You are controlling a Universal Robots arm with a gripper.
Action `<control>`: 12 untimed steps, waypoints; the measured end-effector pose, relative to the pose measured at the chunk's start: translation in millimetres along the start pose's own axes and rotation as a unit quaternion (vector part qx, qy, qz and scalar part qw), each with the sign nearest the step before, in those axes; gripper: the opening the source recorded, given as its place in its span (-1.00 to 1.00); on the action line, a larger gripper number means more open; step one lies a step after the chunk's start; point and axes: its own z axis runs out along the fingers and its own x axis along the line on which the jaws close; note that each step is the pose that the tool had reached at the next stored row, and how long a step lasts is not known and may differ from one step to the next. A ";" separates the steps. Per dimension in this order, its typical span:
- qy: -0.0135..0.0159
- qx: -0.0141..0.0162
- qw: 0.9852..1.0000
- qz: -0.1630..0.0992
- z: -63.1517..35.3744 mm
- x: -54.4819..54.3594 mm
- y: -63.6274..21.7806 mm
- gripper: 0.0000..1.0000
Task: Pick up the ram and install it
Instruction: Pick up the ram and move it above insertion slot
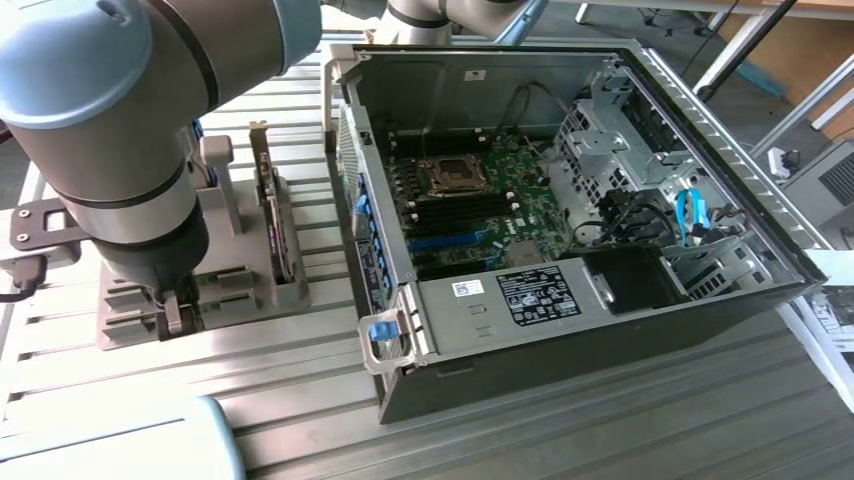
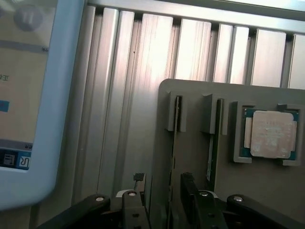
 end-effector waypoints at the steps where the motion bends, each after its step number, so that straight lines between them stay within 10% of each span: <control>1: 0.000 0.000 1.000 0.000 1.6 0.0 -0.1 -0.15; 10: 0.000 0.000 1.000 0.000 4.2 0.1 -0.2 -0.18; 12: 0.000 0.000 1.000 0.000 4.2 0.1 -0.2 -0.44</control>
